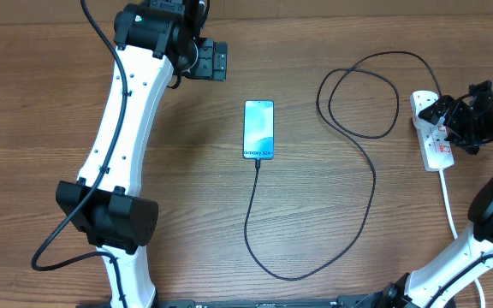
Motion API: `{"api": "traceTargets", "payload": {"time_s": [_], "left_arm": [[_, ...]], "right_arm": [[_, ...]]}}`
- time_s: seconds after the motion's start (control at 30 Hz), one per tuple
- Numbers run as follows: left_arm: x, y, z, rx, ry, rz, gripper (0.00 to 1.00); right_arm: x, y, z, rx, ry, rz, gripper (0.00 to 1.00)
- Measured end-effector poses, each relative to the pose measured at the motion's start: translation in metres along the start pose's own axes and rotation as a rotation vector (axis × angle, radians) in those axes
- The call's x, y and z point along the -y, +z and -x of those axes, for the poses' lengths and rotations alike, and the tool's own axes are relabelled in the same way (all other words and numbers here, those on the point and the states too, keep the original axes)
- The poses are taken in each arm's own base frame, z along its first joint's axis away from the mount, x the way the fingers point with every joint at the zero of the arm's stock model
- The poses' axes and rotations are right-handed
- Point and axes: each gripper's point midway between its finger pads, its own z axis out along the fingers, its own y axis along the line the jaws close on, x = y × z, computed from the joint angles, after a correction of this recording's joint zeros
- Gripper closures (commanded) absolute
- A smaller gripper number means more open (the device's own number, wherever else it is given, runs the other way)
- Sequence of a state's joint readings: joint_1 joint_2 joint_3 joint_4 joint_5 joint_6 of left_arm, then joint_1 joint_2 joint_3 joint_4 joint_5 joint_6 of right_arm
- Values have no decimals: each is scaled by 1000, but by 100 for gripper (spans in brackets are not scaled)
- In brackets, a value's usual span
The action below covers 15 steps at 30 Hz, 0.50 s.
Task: Plug charger to phone and switch on socket
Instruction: 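Press the orange switch down with the right gripper, then lift the right gripper off the power strip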
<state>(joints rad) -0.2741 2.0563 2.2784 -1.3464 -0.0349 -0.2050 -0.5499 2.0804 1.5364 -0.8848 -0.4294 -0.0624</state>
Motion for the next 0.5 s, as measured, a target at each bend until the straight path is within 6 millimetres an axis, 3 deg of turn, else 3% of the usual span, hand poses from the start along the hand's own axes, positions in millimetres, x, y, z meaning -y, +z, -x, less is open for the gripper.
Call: {"api": "traceTargets", "payload": {"time_s": [0.27,0.5], "left_arm": [[0,0,0,0,0,0,0],[0,0,0,0,0,0,0]], "right_arm": [[1,-15,-3,1,17,-51,0],[-17,-69,5,113,-4,-93,0]]}}
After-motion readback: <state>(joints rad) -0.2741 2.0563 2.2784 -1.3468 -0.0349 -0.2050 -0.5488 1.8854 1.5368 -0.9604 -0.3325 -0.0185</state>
